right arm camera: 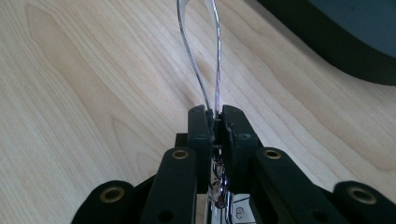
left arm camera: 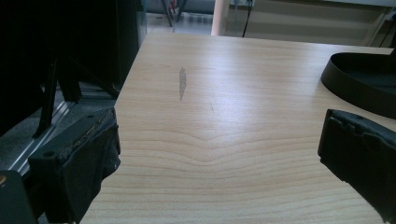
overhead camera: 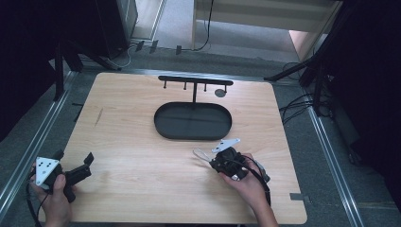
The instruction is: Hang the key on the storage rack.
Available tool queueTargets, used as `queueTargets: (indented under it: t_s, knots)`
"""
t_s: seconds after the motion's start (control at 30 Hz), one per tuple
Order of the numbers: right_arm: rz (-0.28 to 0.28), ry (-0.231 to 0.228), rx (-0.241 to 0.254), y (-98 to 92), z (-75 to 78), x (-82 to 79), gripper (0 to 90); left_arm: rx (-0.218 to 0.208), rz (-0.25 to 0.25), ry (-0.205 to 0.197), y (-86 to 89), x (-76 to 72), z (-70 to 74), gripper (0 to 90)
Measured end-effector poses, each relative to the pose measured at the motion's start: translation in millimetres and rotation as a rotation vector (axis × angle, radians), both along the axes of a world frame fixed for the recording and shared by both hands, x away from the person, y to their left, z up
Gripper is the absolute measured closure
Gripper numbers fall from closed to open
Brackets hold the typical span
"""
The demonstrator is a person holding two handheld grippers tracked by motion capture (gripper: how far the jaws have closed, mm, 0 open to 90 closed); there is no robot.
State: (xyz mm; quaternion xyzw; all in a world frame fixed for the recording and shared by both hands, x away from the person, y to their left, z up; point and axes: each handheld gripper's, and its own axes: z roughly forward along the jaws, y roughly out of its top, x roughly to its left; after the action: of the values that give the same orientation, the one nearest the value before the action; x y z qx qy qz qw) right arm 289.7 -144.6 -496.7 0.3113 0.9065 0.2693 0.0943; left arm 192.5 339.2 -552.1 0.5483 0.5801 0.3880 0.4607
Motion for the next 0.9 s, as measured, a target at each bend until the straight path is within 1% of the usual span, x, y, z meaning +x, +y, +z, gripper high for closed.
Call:
queueTargets:
  t_s: [0.03, 0.07, 0.1, 0.13, 0.17, 0.2, 0.27, 0.33, 0.37, 0.43, 0.47, 0.5, 0.53, 0.57, 0.6, 0.63, 0.67, 0.7, 0.73, 0.8, 0.83, 0.87, 0.9]
  knots:
    - [-0.004, -0.009, 0.005, -0.6, 0.7, -0.1, 83.3, -0.001, 0.000, 0.000, 0.0, 0.0, 0.0, 0.0]
    - [-0.012, -0.019, 0.022, -1.5, 1.9, -0.6, 83.3, 0.000, 0.000, 0.000, 0.0, 0.0, 0.0, 0.0]
    - [-0.012, -0.019, 0.022, -1.5, 1.9, -0.6, 83.3, 0.000, 0.000, 0.000, 0.0, 0.0, 0.0, 0.0]
    - [-0.022, -0.030, 0.059, -3.9, 3.6, -0.4, 83.4, 0.000, 0.000, 0.000, -0.1, 0.0, 0.0, 0.0]
    - [-0.022, -0.030, 0.059, -3.9, 3.6, -0.4, 83.4, 0.000, 0.000, 0.000, -0.1, 0.0, 0.0, 0.0]
    - [-0.027, -0.029, 0.074, -4.8, 4.4, -0.6, 83.3, 0.001, -0.001, 0.000, -0.1, 0.0, 0.0, 0.0]
    - [-0.045, -0.053, 0.121, -8.2, 8.0, -1.4, 83.4, 0.000, -0.001, 0.000, 0.0, -0.1, 0.0, 0.0]
    - [-0.049, -0.063, 0.140, -9.3, 10.1, -2.1, 83.5, 0.002, -0.001, 0.000, 0.0, -0.2, 0.0, 0.0]
    - [-0.049, -0.063, 0.140, -9.3, 10.1, -2.1, 83.5, 0.002, -0.001, 0.000, 0.0, -0.2, 0.0, 0.0]
    - [-0.062, -0.092, 0.160, -10.2, 12.1, -3.7, 83.5, 0.003, -0.002, 0.000, -0.1, -0.1, 0.0, 0.0]
    - [-0.068, -0.103, 0.195, -12.4, 13.7, -4.3, 83.5, 0.003, -0.002, 0.000, -0.1, -0.2, 0.0, 0.0]
    - [-0.068, -0.103, 0.195, -12.4, 13.7, -4.3, 83.5, 0.003, -0.002, 0.000, -0.1, -0.2, 0.0, 0.0]
    - [-0.071, -0.103, 0.211, -13.3, 14.2, -4.4, 83.5, 0.003, -0.002, 0.000, 0.0, -0.2, 0.0, 0.0]
    - [-0.083, -0.108, 0.242, -14.8, 15.0, -4.9, 83.5, 0.002, -0.002, 0.000, 0.0, -0.2, 0.0, 0.0]
    - [-0.096, -0.129, 0.286, -17.3, 15.3, -5.4, 83.5, 0.003, -0.002, 0.000, 0.0, -0.2, 0.0, 0.0]
    - [-0.108, -0.142, 0.316, -18.5, 15.2, -6.0, 83.6, 0.003, -0.002, 0.000, 0.0, -0.2, 0.0, 0.0]
    - [-0.108, -0.142, 0.316, -18.5, 15.2, -6.0, 83.6, 0.003, -0.002, 0.000, 0.0, -0.2, 0.0, 0.0]
    - [-0.106, -0.182, 0.369, -21.7, 13.8, -6.8, 83.6, 0.003, -0.002, 0.000, 0.0, -0.2, 0.0, 0.0]
    - [-0.106, -0.182, 0.369, -21.7, 13.8, -6.8, 83.6, 0.002, -0.002, 0.000, 0.0, -0.1, 0.0, 0.0]
    - [-0.101, -0.206, 0.408, -24.0, 13.0, -7.0, 83.6, 0.000, -0.001, 0.000, 0.0, -0.1, 0.0, 0.0]
    - [-0.101, -0.225, 0.431, -24.9, 12.5, -7.4, 83.6, 0.000, -0.001, 0.000, 0.0, -0.1, 0.0, 0.0]
    - [-0.100, -0.260, 0.459, -26.4, 11.8, -8.3, 83.6, 0.001, -0.001, 0.000, 0.0, -0.1, 0.0, 0.0]
    - [-0.100, -0.260, 0.459, -26.4, 11.8, -8.3, 83.6, 0.001, -0.001, 0.000, 0.0, -0.1, 0.0, 0.0]
